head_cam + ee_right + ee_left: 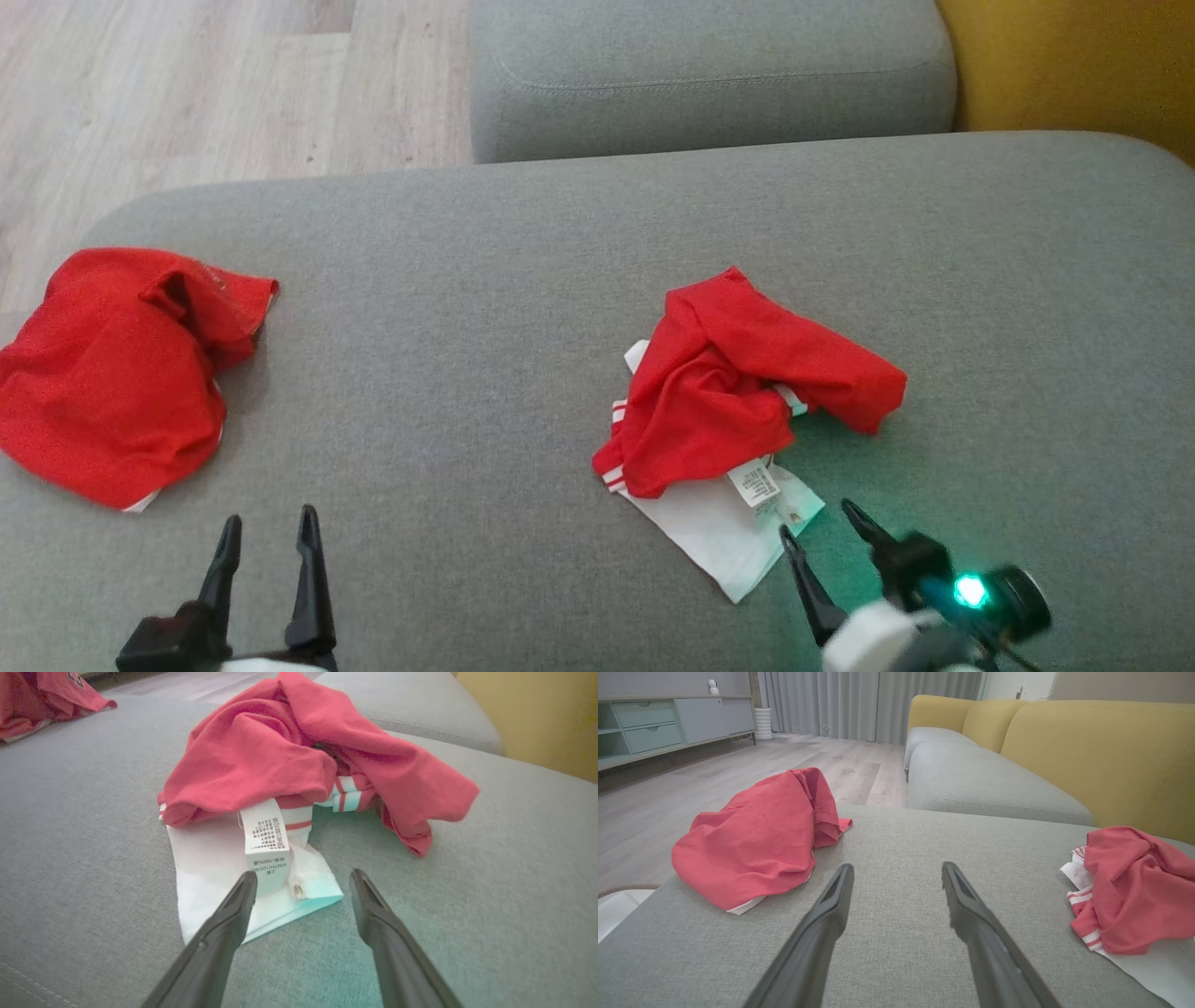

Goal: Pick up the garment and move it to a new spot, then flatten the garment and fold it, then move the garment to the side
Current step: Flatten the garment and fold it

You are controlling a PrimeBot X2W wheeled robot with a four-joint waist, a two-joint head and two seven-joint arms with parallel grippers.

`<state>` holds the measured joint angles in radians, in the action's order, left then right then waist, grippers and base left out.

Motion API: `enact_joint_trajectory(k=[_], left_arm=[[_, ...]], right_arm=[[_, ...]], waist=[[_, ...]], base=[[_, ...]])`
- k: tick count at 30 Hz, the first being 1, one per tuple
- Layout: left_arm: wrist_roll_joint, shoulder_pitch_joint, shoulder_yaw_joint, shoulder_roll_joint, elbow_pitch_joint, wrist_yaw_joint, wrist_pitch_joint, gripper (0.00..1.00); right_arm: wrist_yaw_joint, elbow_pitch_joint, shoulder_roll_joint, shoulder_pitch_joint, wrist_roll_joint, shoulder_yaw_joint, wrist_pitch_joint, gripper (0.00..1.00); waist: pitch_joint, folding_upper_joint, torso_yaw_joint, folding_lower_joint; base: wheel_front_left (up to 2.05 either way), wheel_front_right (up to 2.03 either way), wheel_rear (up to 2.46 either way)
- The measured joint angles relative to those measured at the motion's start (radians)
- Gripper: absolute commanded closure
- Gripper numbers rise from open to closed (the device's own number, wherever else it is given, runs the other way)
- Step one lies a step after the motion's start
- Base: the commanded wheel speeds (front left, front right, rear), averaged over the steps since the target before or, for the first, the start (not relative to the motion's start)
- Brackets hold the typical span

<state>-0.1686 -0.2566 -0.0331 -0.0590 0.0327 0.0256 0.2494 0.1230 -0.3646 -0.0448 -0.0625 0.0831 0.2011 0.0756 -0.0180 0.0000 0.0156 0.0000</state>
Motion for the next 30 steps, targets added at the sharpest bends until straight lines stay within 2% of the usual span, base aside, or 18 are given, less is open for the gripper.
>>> enact_joint_trajectory(k=[7, 12, 13, 14, 17, 20, 24, 30], left_arm=[[0.000, 0.022, -0.021, 0.001, 0.007, -0.009, 0.000, 0.00], [0.000, 0.043, -0.031, 0.002, 0.008, -0.009, 0.000, 0.00], [0.000, 0.043, -0.034, 0.002, 0.010, -0.009, 0.000, 0.00], [0.000, 0.044, -0.037, 0.002, 0.011, -0.009, 0.000, 0.00], [0.000, 0.044, -0.040, 0.002, 0.012, -0.009, 0.000, 0.00], [0.000, 0.044, -0.040, 0.002, 0.012, -0.009, 0.000, 0.00], [-0.001, 0.044, -0.039, 0.002, 0.012, -0.008, 0.000, 0.00], [-0.019, 0.044, -0.055, 0.002, 0.015, 0.001, 0.000, 0.00]], right_arm=[[0.000, -0.115, -0.001, 0.129, 0.095, 0.019, -0.153, 0.00], [0.000, -0.210, -0.002, 0.176, 0.119, 0.026, -0.230, 0.00], [0.000, -0.221, -0.002, 0.187, 0.118, 0.031, -0.240, 0.30], [0.000, -0.226, -0.002, 0.200, 0.106, 0.032, -0.244, 0.99], [0.000, -0.218, -0.002, 0.231, 0.048, 0.035, -0.241, 1.00], [0.000, -0.155, -0.004, 0.244, -0.031, 0.078, -0.231, 1.00], [0.000, -0.005, -0.005, 0.279, -0.146, 0.181, -0.243, 1.00], [0.000, 0.244, -0.007, 0.414, -0.307, 0.267, -0.349, 1.00]], waist=[[0.015, 0.0000, 0.026, 0.0000], [0.029, 0.0000, 0.049, 0.0000], [0.031, 0.0000, 0.054, 0.0000], [0.032, 0.0000, 0.058, 0.0000], [0.034, 0.0000, 0.066, 0.0000], [0.033, 0.0000, 0.067, 0.0000], [0.024, 0.0000, 0.059, 0.0000], [0.007, 0.0000, 0.046, 0.0000]], base=[[0.00, 0.00, 0.00], [0.00, 0.00, 0.00], [0.00, 0.00, 0.00], [0.00, 0.00, 0.00], [0.00, 0.00, 0.00], [0.00, 0.00, 0.00], [0.00, 0.00, 0.00], [0.00, 0.00, 0.00]])
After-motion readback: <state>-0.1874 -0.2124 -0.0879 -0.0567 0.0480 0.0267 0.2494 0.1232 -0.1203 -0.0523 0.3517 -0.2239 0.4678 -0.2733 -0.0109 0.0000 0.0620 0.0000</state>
